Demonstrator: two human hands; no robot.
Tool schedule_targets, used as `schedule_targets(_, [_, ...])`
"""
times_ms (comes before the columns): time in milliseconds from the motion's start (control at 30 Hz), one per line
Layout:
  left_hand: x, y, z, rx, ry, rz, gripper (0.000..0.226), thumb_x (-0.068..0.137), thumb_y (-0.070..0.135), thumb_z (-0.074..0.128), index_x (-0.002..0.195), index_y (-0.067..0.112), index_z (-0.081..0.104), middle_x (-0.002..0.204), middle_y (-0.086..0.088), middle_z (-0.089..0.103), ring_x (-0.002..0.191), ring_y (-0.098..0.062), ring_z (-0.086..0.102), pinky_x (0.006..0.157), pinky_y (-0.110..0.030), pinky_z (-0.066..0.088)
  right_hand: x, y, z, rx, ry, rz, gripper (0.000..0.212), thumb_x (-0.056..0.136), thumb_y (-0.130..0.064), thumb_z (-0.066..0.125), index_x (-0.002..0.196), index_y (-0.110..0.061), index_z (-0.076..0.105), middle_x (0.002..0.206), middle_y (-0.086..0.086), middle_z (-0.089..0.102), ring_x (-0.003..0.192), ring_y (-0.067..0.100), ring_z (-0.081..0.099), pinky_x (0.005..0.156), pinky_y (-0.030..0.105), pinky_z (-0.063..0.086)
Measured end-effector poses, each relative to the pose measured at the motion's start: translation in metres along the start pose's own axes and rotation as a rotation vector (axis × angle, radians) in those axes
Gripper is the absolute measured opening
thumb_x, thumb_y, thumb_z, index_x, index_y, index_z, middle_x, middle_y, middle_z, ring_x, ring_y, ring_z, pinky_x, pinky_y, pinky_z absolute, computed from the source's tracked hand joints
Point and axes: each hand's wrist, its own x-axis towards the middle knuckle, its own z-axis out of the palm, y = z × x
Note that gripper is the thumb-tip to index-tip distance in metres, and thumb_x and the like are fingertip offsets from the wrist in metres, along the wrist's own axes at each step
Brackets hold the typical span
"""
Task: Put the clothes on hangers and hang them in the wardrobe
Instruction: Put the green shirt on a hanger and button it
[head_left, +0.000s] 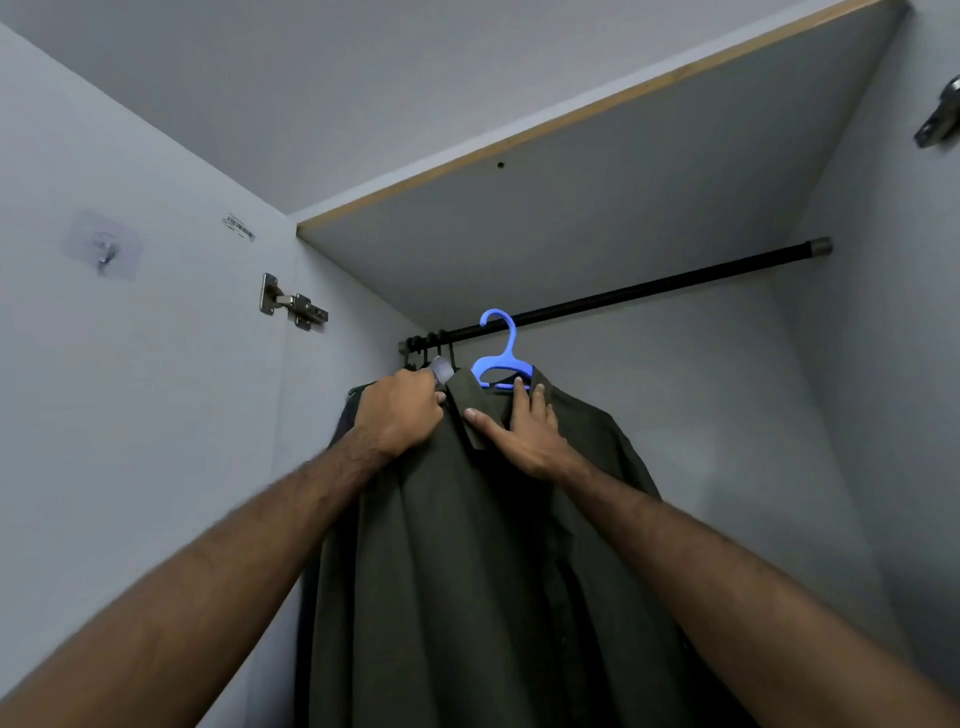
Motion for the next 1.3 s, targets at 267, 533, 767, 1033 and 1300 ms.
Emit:
schedule_targets(267, [0.069, -0.035, 0.073, 0.141, -0.038, 0.068, 0.033, 0.102, 0.03, 0.047, 0.127, 0.012, 0.056, 0.124, -0.013, 0.064, 0.11, -0.033, 0.062, 0.08, -0.037, 0.044, 0.096, 0.032, 0.073, 0.087, 0.01, 0.029, 0.099, 0.086, -0.085, 0.039, 0.163, -0.033, 0.004, 0.171, 0.01, -0.004, 0.156, 0.038, 0.002, 0.124, 0.058, 0.011])
schedule_targets(533, [0.12, -0.043, 0.115, 0.213, -0.041, 0.152, 0.029, 0.098, 0.026, 0.049, 0.121, 0.01, 0.054, 0.111, -0.009, 0.065, 0.088, -0.026, 0.058, 0.071, -0.035, 0.041, 0.164, 0.062, 0.108, 0.198, 0.035, 0.069, 0.117, 0.073, -0.092, 0.038, 0.163, -0.025, 0.006, 0.17, 0.009, 0.011, 0.153, 0.038, 0.019, 0.122, 0.06, 0.023])
schedule_targets(767, [0.141, -0.04, 0.118, 0.37, 0.015, 0.182, 0.029, 0.099, 0.024, 0.049, 0.122, 0.011, 0.061, 0.119, -0.01, 0.064, 0.106, -0.028, 0.063, 0.073, -0.037, 0.04, 0.219, 0.066, 0.122, 0.225, 0.116, 0.009, 0.08, 0.1, -0.067, 0.035, 0.163, -0.023, 0.012, 0.169, 0.012, 0.013, 0.153, 0.04, 0.019, 0.123, 0.057, 0.019])
schedule_targets(1033, [0.163, -0.03, 0.132, 0.419, -0.014, 0.148, 0.028, 0.099, 0.021, 0.049, 0.119, 0.008, 0.063, 0.119, -0.01, 0.063, 0.107, -0.027, 0.062, 0.071, -0.037, 0.042, 0.258, 0.076, 0.143, 0.334, 0.129, -0.019, 0.082, 0.099, -0.069, 0.034, 0.163, -0.022, 0.013, 0.169, 0.012, 0.016, 0.152, 0.041, 0.021, 0.122, 0.06, 0.021])
schedule_targets(1300, [0.18, -0.023, 0.145, 0.507, 0.008, 0.071, 0.025, 0.1, 0.02, 0.049, 0.116, 0.009, 0.065, 0.114, -0.008, 0.066, 0.102, -0.024, 0.064, 0.069, -0.035, 0.043, 0.293, 0.074, 0.137, 0.287, 0.085, -0.143, 0.065, 0.104, -0.061, 0.027, 0.161, -0.035, 0.012, 0.168, 0.015, 0.015, 0.152, 0.042, 0.017, 0.123, 0.06, 0.017])
